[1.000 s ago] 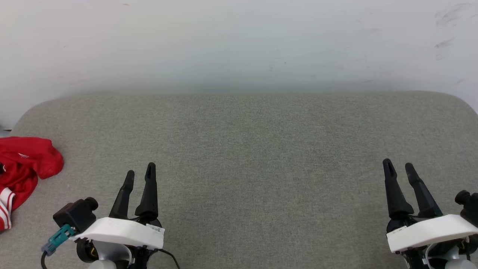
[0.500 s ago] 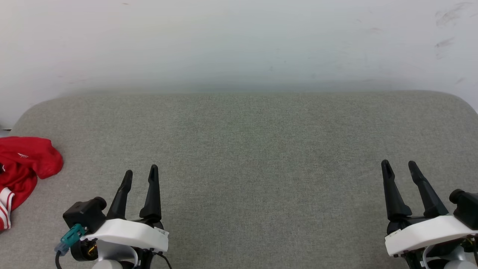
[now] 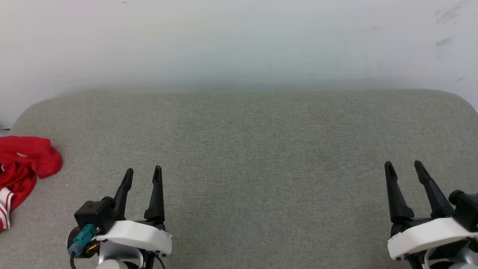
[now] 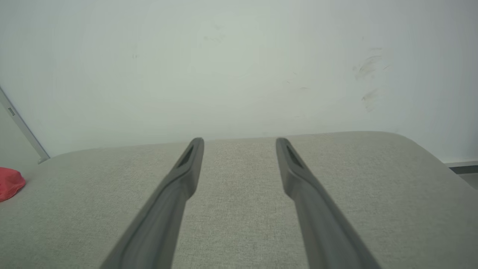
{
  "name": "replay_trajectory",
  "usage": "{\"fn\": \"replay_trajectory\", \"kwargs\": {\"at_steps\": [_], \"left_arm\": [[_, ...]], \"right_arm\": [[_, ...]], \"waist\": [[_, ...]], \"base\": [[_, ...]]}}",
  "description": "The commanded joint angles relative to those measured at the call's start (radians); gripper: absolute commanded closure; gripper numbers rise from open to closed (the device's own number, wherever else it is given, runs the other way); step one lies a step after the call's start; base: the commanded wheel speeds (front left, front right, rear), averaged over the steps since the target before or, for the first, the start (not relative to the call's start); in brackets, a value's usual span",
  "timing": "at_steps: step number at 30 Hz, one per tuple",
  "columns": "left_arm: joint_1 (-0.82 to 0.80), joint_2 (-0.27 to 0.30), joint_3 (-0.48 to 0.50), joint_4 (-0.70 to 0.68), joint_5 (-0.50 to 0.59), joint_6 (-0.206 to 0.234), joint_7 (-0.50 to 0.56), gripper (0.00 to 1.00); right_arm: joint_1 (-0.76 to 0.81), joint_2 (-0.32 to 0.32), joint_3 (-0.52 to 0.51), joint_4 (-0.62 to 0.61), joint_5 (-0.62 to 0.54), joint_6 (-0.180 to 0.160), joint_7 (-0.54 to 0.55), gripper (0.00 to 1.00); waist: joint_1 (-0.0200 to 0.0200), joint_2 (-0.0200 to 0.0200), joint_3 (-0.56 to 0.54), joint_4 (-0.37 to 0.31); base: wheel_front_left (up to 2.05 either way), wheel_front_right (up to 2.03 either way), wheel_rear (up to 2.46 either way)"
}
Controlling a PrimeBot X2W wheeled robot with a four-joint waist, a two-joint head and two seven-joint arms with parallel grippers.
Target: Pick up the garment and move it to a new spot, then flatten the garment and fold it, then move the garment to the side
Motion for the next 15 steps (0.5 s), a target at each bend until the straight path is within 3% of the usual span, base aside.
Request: {"fn": "replay_trajectory", "kwargs": {"at_steps": [1,15], "left_arm": [[-0.006,0.002,-0.002,-0.004,0.023,0.003,-0.009,0.00],[0.000,0.001,-0.005,0.002,0.140,0.011,-0.042,0.00]], "right_arm": [[0.003,0.002,-0.002,-0.012,-0.019,0.000,0.001,0.00],[0.022,0.003,-0.007,-0.031,-0.102,0.000,0.001,0.00]], "waist": [[0.0000,0.0000,0.000,0.000],[-0.0001,0.0000,-0.002,0.004]], "base": [[0.00,0.00,0.00],[0.00,0.00,0.00]]}}
